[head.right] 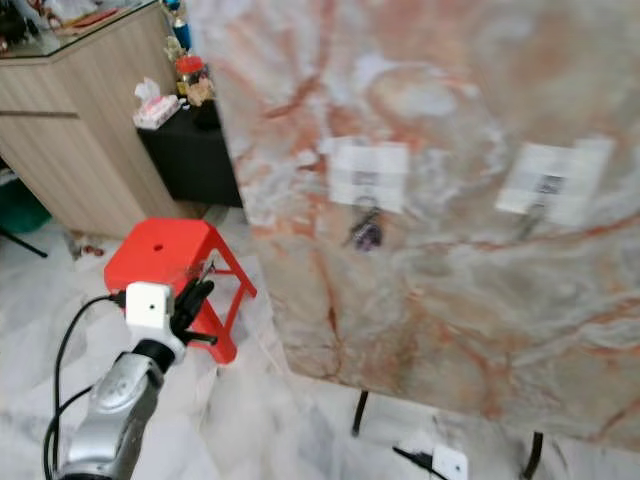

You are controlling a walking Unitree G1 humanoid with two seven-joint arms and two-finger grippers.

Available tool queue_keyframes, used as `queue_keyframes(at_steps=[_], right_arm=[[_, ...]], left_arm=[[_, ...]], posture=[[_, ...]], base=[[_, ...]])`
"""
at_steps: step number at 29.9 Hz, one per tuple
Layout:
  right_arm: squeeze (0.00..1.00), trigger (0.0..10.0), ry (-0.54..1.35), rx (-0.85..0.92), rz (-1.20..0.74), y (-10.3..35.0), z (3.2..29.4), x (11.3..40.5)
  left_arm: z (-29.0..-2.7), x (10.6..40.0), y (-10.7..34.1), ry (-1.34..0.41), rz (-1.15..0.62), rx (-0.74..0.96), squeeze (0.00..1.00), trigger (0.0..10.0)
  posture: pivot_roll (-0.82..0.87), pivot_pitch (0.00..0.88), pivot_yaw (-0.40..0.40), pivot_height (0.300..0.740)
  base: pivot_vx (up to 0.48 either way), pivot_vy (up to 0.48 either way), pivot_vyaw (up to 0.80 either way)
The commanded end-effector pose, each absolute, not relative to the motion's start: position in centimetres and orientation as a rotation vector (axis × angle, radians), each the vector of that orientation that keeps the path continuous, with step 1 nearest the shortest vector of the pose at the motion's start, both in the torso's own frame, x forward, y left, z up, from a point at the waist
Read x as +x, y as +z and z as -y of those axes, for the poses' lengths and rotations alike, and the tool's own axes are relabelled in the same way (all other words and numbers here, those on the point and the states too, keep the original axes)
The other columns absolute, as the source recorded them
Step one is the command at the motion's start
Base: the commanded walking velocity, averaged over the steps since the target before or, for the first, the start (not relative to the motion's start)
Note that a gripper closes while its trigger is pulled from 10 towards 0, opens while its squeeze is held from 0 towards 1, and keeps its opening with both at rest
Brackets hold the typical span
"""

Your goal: Hang keys on a hook

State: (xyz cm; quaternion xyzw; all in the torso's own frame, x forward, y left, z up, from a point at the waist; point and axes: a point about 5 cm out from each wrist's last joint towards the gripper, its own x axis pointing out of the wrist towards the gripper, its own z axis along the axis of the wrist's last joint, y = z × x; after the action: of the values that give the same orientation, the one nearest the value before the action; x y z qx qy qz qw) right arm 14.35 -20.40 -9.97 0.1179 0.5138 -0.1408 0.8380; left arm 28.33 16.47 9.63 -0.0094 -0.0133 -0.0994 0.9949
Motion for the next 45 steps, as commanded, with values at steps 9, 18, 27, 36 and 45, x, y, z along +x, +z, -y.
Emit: queue_keyframes(at_steps=[9,18,27,36,45], right_arm=[[0.00,10.0,-0.252,0.231,-1.087,-9.92,19.73,14.77],[0.00,10.0,-0.233,0.215,-1.090,-9.89,19.74,14.84],[0.00,10.0,-0.233,0.216,-1.089,-9.88,19.78,14.84],[0.00,10.0,-0.235,0.218,-1.090,-9.90,19.79,14.79],[0.00,10.0,-0.214,0.203,-1.105,-9.92,19.74,14.79]], left_arm=[[-17.09,27.94,9.89,-0.181,0.033,-0.007,0.00,10.0],[-16.94,27.77,9.85,-0.182,0.031,-0.009,0.00,10.0],[-16.72,27.59,9.82,-0.191,0.032,-0.010,0.00,10.0],[-16.57,27.50,9.86,-0.199,0.035,-0.013,0.00,10.0],[-16.43,27.36,9.88,-0.211,0.037,-0.012,0.00,10.0]], posture=[[0.03,0.057,0.051,0.740],[0.03,0.060,0.048,0.740],[0.03,0.060,0.047,0.740],[0.03,0.059,0.046,0.740],[0.03,0.055,0.047,0.740]], base=[[0.000,-0.306,0.00],[0.000,-0.307,0.00],[0.000,-0.305,0.00],[0.000,-0.307,0.00],[0.000,-0.307,-0.67]])
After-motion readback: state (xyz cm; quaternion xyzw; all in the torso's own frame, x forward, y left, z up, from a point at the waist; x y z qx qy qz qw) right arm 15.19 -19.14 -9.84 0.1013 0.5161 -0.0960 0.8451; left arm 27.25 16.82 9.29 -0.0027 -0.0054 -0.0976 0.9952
